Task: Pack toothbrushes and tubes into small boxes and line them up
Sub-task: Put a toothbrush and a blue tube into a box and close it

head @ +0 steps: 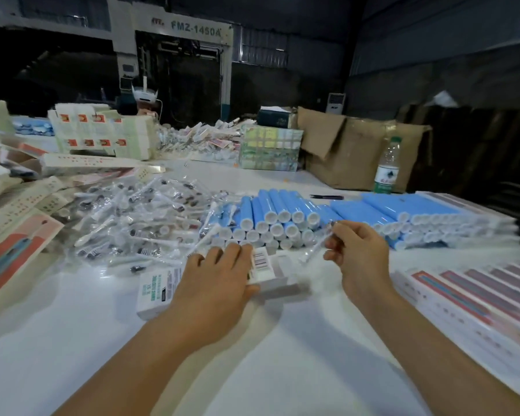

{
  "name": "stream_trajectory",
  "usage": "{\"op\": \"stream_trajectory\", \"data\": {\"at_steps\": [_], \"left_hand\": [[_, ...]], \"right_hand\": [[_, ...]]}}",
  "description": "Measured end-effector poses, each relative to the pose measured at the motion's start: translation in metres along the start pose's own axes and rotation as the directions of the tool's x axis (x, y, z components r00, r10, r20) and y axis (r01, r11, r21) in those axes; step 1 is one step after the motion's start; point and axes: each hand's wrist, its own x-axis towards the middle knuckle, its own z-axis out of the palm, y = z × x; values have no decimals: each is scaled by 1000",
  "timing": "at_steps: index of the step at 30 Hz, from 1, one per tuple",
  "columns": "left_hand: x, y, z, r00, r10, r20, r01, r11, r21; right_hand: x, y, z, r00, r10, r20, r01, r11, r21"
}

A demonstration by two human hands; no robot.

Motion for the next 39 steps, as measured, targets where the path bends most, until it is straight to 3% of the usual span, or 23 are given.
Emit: {"op": "stream_trajectory", "data": {"at_steps": [6,10,13,18,25,36,39], "left_hand": [[3,11,-1,999,-9,-44,9,1000,-10],[2,23,2,998,-4,-66,3,1000,-17],[5,26,1,995,-15,-102,14,1000,-7],[7,15,1,989,-101,-104,102,995,1],[8,16,6,985,-132,-108,138,989,54],[2,28,17,995,-31,-99,47,985,164],[2,32,14,994,-47,-100,63,983,172]], "right_hand": [[-11,13,6,999,6,37,-5,1000,-29],[-29,31,13,992,-47,117,84,938,-337],[-36,34,21,963,23,267,95,902,-420],[-35,19,6,952,-254,170,303,852,-426],[-52,26,14,941,-144,305,284,826,-487],[-44,37,16,954,46,295,131,825,-550],[-48,37,18,956,19,292,150,825,-545]]}}
